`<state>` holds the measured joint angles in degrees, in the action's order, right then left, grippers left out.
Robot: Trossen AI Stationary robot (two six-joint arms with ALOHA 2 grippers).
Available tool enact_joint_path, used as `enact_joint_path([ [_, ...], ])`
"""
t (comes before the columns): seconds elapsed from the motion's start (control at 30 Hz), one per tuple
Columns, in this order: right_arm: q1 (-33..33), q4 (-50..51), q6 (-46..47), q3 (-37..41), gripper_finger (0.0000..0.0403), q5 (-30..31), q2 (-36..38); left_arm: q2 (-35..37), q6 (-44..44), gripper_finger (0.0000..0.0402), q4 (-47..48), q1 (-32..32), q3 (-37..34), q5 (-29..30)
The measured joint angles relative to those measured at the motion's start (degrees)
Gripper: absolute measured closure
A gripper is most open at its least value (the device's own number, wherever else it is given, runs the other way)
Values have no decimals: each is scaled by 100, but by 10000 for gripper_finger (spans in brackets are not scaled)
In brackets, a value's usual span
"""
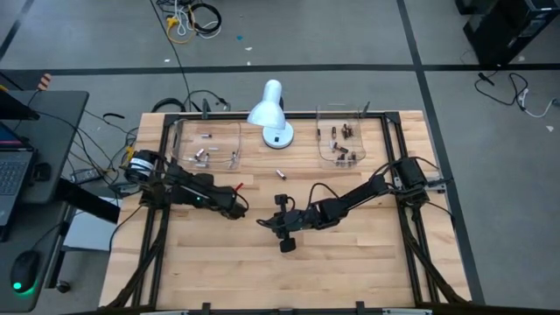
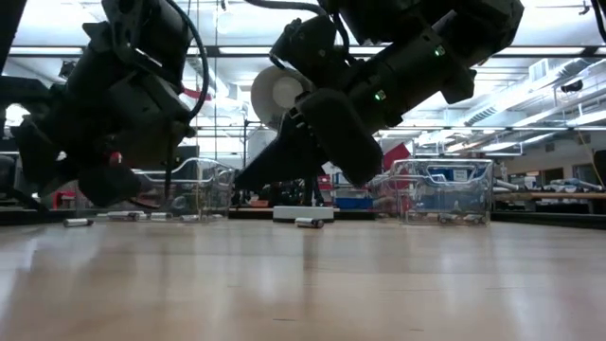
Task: Sort batteries
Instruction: Put the silver battery in the transparent bin
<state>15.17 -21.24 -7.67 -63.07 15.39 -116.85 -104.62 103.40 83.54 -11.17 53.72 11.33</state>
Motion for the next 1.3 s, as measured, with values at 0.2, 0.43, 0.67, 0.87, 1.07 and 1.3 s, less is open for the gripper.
enact_joint_path([
  [0.2, -84, 404, 83, 2, 403, 3, 280, 2, -101, 328, -369, 354, -1, 406],
  [0.43, -18, 1575, 417, 2, 403, 14, 1029, 7, -484, 327, -1225, 655, -234, 1202],
  [0.67, 77, 2143, 766, 2, 403, 14, 1624, 7, -729, 300, -1626, 747, -239, 1526],
  [0.87, 161, 2139, 952, 2, 403, 8, 1730, 9, -877, 267, -1794, 784, -254, 1525],
  [1.07, 162, 2136, 969, 2, 403, 6, 1701, 11, -1869, 255, -2067, 909, -258, 1772],
  [1.3, 168, 2181, 1068, 2, 403, -5, 1699, 31, -2407, 254, -2188, 1071, -245, 1599],
])
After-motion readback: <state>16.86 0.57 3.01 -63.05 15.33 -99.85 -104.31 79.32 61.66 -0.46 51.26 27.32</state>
